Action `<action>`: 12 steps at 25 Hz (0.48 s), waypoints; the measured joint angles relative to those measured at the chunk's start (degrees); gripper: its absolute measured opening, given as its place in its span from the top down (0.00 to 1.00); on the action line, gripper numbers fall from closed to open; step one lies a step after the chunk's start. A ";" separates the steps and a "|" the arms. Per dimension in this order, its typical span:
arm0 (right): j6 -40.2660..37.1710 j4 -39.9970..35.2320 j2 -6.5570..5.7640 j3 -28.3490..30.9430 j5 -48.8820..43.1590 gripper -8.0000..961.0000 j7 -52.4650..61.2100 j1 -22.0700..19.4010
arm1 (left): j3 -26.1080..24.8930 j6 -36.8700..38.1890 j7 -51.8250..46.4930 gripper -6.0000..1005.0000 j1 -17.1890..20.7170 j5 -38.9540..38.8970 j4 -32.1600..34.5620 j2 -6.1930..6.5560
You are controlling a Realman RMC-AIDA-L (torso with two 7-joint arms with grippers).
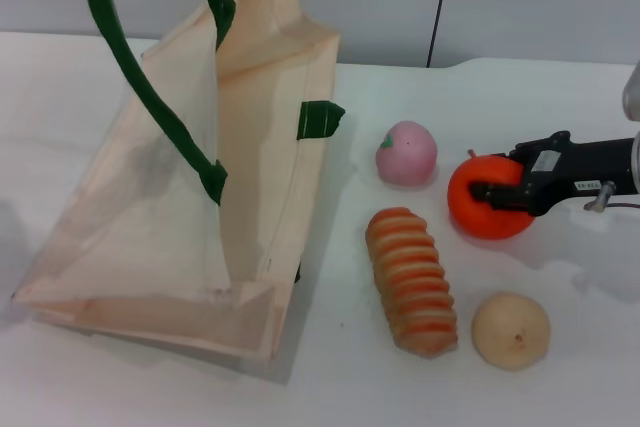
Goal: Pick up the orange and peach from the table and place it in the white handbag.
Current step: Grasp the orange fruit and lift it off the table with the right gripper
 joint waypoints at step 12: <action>-6.19 -5.53 0.06 0.78 7.46 0.55 -1.44 -2.79 | -0.08 -0.16 -0.22 0.88 0.21 0.00 0.00 0.06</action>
